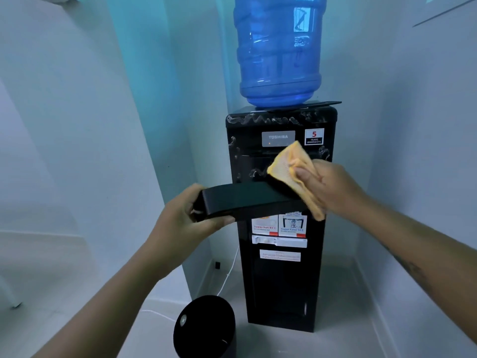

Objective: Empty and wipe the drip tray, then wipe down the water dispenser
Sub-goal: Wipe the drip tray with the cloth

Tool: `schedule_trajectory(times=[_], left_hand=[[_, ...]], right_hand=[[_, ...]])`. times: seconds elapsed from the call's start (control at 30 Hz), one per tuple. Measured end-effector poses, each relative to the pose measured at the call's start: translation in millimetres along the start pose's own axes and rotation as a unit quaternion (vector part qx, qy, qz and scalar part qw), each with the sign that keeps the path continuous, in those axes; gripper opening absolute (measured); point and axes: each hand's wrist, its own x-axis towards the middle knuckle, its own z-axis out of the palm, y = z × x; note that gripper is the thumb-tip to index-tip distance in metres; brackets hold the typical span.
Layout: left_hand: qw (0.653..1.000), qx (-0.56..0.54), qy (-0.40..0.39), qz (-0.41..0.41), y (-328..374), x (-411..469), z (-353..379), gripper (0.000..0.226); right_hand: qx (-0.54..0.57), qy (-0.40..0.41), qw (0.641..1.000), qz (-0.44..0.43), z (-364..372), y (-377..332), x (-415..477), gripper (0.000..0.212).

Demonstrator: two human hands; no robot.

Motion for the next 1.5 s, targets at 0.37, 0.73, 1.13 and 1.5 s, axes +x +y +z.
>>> schedule_trajectory(times=[0.37,0.73,1.13,1.5], left_hand=[[0.999,0.045,0.024,0.013,3,19,25,0.019],[0.94,-0.287,0.03,-0.184,1,17,33,0.044],[0.864,-0.414,0.1,-0.269,-12,18,31,0.043],[0.848,-0.439,0.097,-0.281,-20,21,25,0.039]], right_hand=[[-0.089,0.048,0.974,-0.205,27,-67,3,0.045],[-0.063,0.085,0.985,-0.135,51,-66,-18,0.037],[-0.162,-0.001,0.967,-0.196,52,-61,-31,0.056],[-0.205,0.033,0.947,-0.246,35,-49,-10,0.036]])
